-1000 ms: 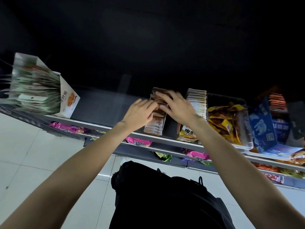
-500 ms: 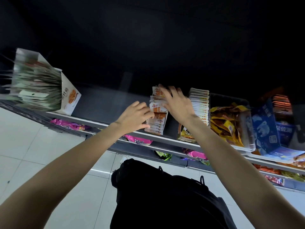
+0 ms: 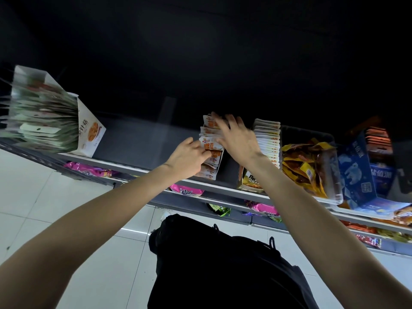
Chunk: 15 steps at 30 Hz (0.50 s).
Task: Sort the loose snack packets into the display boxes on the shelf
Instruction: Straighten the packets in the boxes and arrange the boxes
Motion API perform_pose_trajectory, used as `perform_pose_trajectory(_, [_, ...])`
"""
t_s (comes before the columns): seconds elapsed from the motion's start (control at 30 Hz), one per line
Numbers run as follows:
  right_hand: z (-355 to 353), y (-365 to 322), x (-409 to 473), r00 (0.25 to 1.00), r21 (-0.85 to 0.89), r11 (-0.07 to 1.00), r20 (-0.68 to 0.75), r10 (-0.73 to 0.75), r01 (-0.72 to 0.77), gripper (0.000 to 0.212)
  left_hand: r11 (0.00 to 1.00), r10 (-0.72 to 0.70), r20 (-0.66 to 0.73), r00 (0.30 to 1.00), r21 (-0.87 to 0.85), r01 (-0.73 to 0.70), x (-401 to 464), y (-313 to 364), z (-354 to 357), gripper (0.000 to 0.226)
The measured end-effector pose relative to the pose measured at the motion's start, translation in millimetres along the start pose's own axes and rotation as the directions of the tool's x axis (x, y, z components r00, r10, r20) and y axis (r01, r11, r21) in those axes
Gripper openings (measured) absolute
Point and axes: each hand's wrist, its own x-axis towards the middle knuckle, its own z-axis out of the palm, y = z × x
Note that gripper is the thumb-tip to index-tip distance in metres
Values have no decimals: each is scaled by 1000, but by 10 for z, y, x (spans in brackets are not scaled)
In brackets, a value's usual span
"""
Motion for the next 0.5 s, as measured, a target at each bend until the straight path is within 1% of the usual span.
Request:
perform_pose_trajectory(0.13, [-12, -2, 13, 1000, 1, 1000, -7, -3, 3, 73, 983, -169, 44, 985, -66, 172, 71, 109, -1, 27])
perform_pose_trajectory(0.2, [0, 1, 16, 1000, -4, 1000, -5, -2, 2, 72, 980, -184, 34, 982, -73, 186, 80, 127, 26, 27])
perform_pose_trajectory(0.27, [6, 7, 16, 1000, -8, 1000, -1, 0, 0, 72, 984, -163, 0, 987, -70, 163, 78, 105, 41, 18])
perform_pose_trajectory(0.33, [-2, 15, 22, 1000, 5, 1000, 10, -1, 1, 70, 989, -142, -73, 987, -61, 138, 77, 56, 48, 11])
perform_pose_trajectory(0.37, [-14, 24, 29, 1000, 30, 1000, 22, -3, 3, 67, 989, -142, -133, 981, -62, 134, 78, 29, 45, 10])
perform_pose_trajectory(0.43, [-47, 56, 49, 999, 101, 995, 40, -10, 6, 59, 984, -173, -277, 945, -94, 153, 84, -33, 4, 8])
perform_pose_trajectory(0.5, [-82, 105, 69, 999, 169, 985, 45, -22, 15, 50, 974, -219, -383, 898, -145, 176, 96, -106, -53, 7])
